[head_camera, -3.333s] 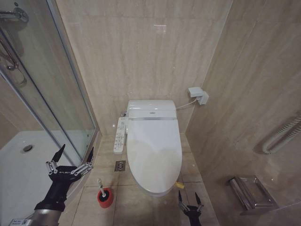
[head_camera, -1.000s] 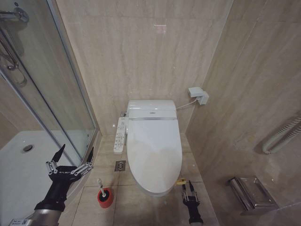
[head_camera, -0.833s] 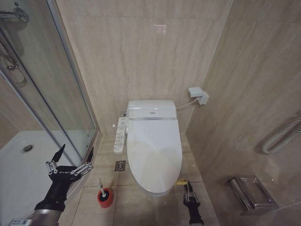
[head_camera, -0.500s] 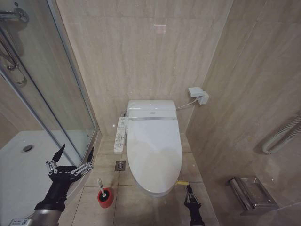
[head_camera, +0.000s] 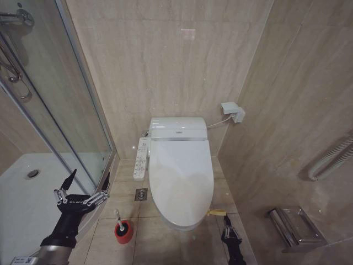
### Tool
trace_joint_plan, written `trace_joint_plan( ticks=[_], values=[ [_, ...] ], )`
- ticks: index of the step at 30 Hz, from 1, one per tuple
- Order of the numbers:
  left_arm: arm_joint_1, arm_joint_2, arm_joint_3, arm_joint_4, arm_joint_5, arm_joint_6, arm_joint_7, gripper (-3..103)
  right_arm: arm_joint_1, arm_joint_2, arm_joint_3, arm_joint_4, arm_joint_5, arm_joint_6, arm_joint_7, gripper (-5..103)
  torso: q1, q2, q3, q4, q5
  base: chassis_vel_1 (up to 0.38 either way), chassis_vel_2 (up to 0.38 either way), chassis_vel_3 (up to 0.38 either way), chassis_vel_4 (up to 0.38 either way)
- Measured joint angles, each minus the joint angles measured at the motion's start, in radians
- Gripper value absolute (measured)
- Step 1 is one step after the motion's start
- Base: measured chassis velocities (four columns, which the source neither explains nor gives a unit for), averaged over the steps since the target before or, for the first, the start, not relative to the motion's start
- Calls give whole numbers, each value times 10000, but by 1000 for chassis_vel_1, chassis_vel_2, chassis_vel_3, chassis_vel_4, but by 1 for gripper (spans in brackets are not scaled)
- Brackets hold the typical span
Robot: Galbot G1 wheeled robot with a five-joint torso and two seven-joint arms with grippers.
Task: Open the toilet lid, clean the toilet bowl with a toilet brush, close the toilet lid, and flush.
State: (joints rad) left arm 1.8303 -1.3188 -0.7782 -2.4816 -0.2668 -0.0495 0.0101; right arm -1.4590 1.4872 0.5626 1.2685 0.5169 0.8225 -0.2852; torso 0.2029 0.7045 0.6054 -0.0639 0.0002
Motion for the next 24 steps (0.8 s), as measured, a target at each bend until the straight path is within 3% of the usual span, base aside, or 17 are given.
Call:
trace_joint_plan(
  ticks=[9,13,18,24],
  values=[
    [0,0,-1,-1,0,0,0,100,-1379,-460,127,2425,601,-457,-134,0,0,0,0,3,3,0,0,0,0],
    [0,0,0,0,0,0,0,100,-2350,-657,446,4245,957,-1656,106,0,0,0,0,-3,-1,0,0,0,0],
    [0,0,0,0,0,0,0,100,-2889,-781,661,5685,1391,-2295,294,0,0,0,0,-1,1,0,0,0,0],
    [0,0,-1,0,0,0,0,100,-3082,-887,1024,8054,2386,-3686,871,0,0,0,0,-1,-3,0,0,0,0]
  ],
)
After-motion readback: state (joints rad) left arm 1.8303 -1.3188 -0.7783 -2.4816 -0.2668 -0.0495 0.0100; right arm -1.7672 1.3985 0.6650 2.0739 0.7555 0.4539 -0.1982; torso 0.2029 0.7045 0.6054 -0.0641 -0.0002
